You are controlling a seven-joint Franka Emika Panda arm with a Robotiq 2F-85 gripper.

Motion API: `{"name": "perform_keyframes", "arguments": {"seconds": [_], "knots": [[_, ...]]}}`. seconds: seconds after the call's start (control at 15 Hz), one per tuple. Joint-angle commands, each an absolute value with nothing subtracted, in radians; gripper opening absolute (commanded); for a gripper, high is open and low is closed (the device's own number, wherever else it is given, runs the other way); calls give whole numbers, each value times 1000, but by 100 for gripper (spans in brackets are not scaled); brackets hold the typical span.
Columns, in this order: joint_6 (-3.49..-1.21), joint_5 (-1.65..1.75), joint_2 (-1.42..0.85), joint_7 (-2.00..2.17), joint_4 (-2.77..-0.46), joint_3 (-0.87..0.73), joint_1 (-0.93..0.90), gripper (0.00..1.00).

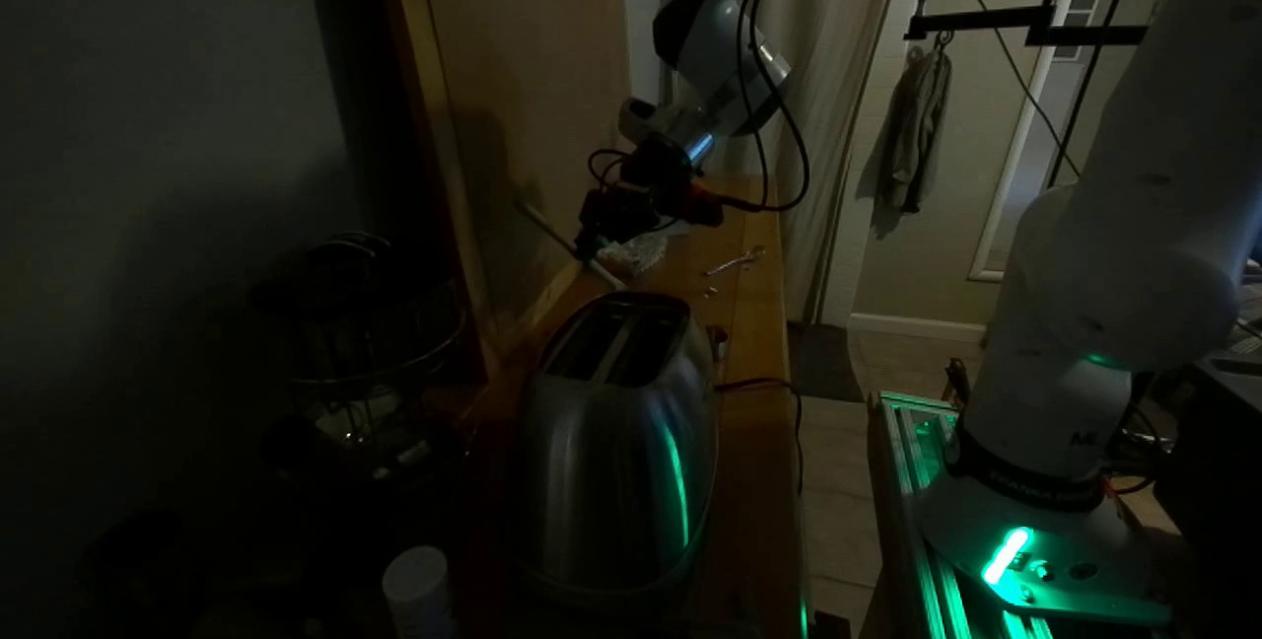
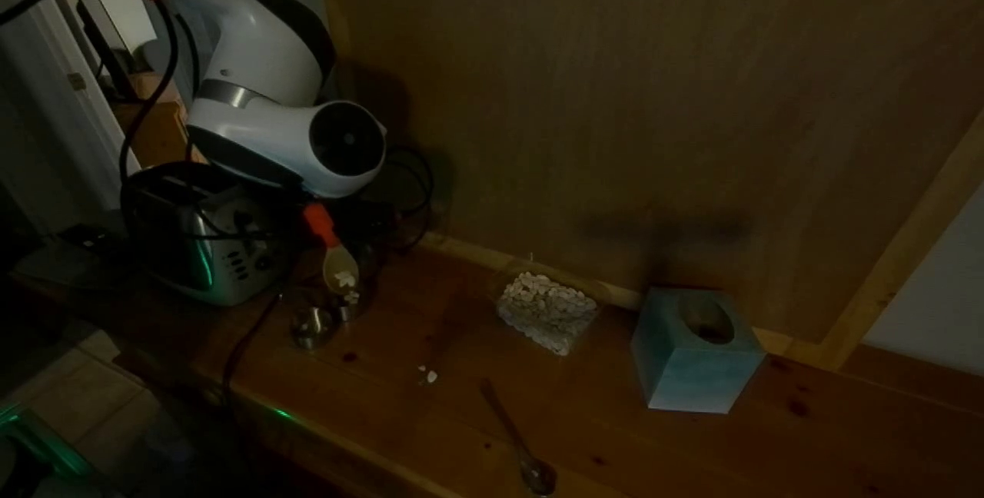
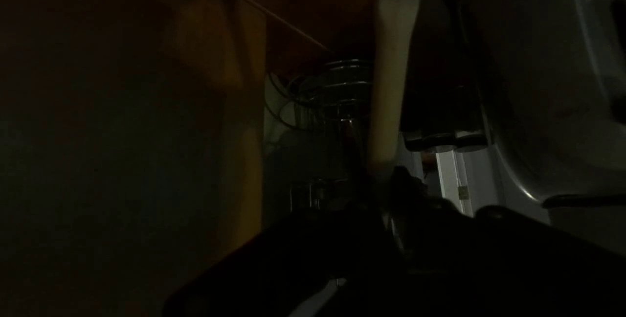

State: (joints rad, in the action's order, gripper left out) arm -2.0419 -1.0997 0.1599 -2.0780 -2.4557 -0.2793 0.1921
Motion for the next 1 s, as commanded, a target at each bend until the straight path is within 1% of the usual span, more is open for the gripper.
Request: {"name": "perform_keyframes", "arguments": {"seconds": [0.0, 0.2, 0.6, 0.87, 0.93], "knots": [[-1954, -1153, 136, -2101, -2431, -296, 217, 4], [-1925, -1172, 131, -2103, -2425, -306, 231, 4], [-1961, -1214, 116, -2122, -2419, -302, 246, 4], [-1916, -1204, 96, -2109, -2407, -305, 249, 4], [-1949, -1203, 97, -2127, -2408, -299, 247, 4]]}}
